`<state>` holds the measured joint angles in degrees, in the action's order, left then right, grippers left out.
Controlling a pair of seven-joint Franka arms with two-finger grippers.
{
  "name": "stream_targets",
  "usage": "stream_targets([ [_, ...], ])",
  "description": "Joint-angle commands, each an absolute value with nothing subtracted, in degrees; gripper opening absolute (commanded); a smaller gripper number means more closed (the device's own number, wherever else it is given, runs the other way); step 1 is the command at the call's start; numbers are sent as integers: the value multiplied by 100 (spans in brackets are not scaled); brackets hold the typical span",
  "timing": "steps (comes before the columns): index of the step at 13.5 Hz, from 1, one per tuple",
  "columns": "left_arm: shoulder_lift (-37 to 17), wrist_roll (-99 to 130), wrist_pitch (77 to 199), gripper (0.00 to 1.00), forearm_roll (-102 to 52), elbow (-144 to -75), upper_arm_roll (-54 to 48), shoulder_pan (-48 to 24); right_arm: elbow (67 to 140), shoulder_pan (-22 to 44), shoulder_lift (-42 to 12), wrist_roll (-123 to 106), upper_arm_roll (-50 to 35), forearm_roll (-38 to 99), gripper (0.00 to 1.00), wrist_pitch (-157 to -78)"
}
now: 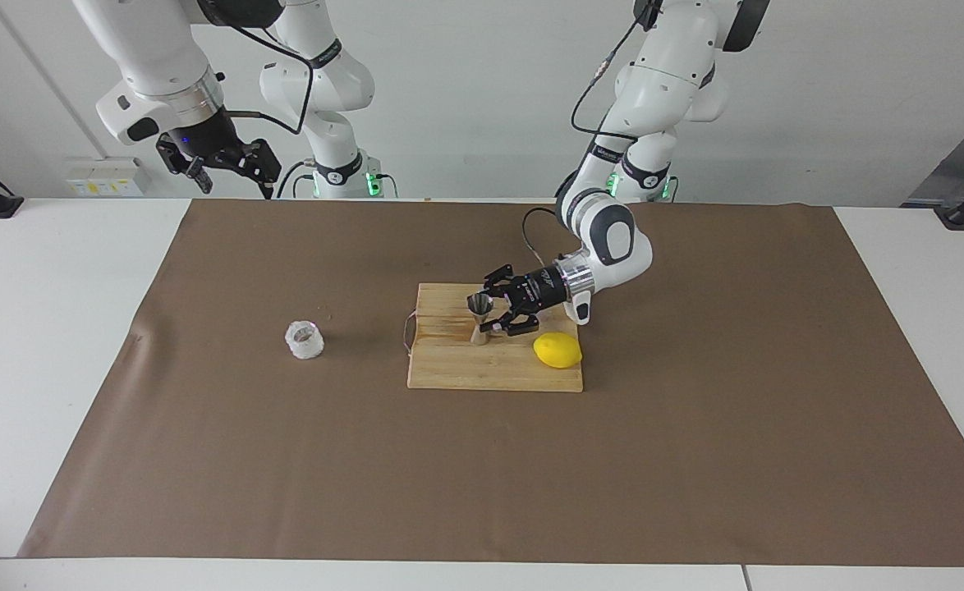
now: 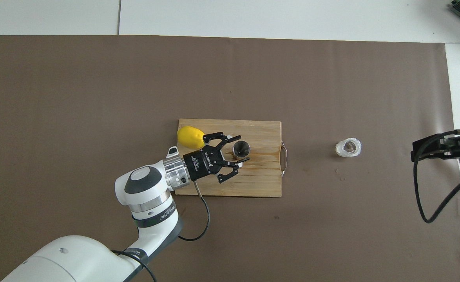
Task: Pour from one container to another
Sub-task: 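Lower the metal cup onto the board and open the left gripper, then withdraw the left gripper while the right gripper reaches the white cup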
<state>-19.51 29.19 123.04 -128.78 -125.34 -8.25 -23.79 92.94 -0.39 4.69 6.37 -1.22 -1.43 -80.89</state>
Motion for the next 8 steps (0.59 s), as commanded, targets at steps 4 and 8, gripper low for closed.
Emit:
stream_targets([
  [4,-1872,2874,12410,100,-13034,-12621,-747,-2443,9475,-27,606,344,-105,9,100,-8279],
  [8,-1837,2918,12594,100,-12973,-12621,-730,-2435,9974,-18,790,-508,-114,9,100,-8831],
])
